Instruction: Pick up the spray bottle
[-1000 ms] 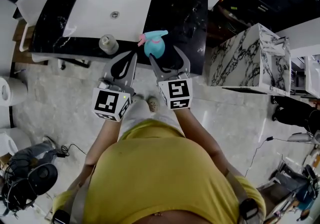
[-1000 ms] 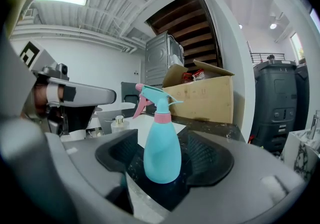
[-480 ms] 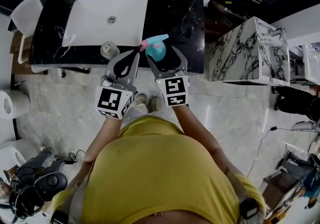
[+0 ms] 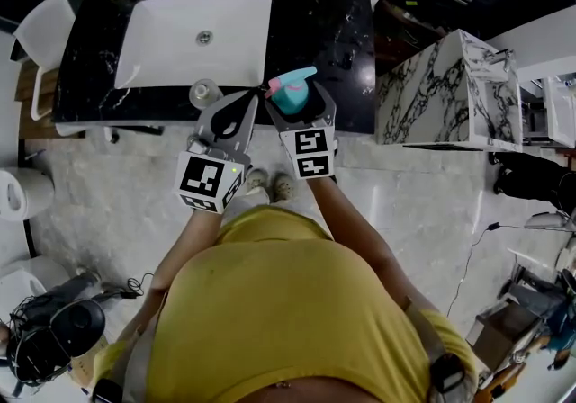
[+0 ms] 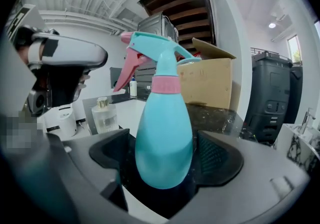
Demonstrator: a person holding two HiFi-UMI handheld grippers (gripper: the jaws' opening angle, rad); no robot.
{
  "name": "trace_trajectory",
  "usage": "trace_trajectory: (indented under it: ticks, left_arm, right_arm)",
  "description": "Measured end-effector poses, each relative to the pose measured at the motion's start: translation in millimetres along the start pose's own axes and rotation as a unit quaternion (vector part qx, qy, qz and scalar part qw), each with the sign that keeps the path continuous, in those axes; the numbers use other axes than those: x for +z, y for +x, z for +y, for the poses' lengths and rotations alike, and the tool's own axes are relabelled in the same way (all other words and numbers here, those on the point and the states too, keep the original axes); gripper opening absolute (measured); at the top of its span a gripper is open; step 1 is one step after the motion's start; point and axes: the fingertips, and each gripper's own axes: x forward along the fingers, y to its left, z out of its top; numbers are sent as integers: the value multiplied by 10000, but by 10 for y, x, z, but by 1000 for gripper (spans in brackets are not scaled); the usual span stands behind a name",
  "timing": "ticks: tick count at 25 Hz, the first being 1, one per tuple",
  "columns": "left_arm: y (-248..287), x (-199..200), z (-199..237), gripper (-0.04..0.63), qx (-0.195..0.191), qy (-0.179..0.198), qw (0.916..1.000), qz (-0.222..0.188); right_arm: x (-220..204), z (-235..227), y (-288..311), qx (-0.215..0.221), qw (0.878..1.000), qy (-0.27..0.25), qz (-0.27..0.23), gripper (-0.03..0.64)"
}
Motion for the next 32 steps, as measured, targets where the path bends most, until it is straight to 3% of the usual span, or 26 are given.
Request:
trace_trajectory:
  ticks: [6, 19, 32]
  left_arm:
    - [-46, -10, 32, 5, -45, -8, 10000, 23]
    - [-127, -20, -4, 5, -51, 23, 10000, 29]
    - [-130, -48, -98, 5, -67, 22, 10000, 52]
  right_arm:
    - [-67, -12, 93, -121, 9999, -48, 45, 380]
    - [110, -91, 1, -291, 9988, -79, -380, 370]
    - [80, -103, -103, -373, 9983, -235, -372, 367]
